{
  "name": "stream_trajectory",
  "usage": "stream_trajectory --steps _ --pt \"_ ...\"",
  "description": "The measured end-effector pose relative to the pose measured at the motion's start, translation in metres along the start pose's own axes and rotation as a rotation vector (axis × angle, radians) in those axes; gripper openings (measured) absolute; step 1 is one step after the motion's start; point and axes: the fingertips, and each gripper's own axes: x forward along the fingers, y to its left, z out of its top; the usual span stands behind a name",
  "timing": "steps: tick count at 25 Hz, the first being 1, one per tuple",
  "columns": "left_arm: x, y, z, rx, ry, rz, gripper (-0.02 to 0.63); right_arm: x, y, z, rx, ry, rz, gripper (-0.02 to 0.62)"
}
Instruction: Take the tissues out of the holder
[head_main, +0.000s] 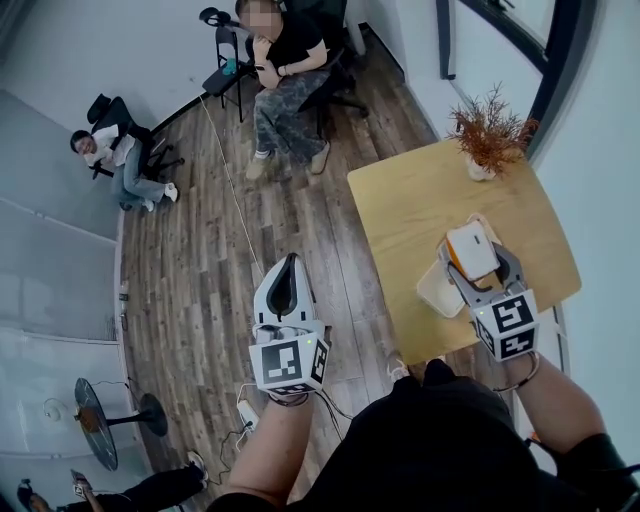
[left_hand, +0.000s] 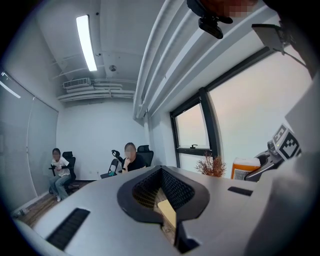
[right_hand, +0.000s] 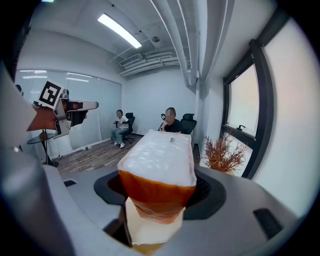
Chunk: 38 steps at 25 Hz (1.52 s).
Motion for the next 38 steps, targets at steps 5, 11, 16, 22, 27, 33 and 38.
stream_trajectory --steps 5,11,16,22,27,33,38 --pt "-0.007 0.011 0.023 0.005 -0.044 0.021 0.005 -0.009 -0.001 0.022 -0.006 -0.029 -0.004 0.291" --pt "-0.018 0.019 0.049 0.005 -0.097 0.034 0.005 -0.023 0.003 0.05 -0.012 -0.074 -0.012 0.291" --pt "-0.019 0.025 0.073 0.003 -0.127 0.03 0.005 -0.032 -0.004 0.072 0.005 -0.101 -0.039 0.291" --pt "-0.018 0.034 0.098 0.004 -0.156 0.023 0.005 -0.038 -0.011 0.098 0.013 -0.132 -0.064 0.291" --pt "-0.011 0.036 0.111 -0.001 -0.178 0.021 0.005 -0.037 -0.018 0.113 0.013 -0.142 -0.068 0.291" --pt "-0.009 0.036 0.127 0.007 -0.21 0.016 0.005 -0.04 -0.019 0.133 -0.002 -0.177 -0.072 0.291" --pt "-0.007 0.035 0.128 0.01 -0.207 0.012 0.005 -0.041 -0.024 0.139 -0.008 -0.187 -0.075 0.291"
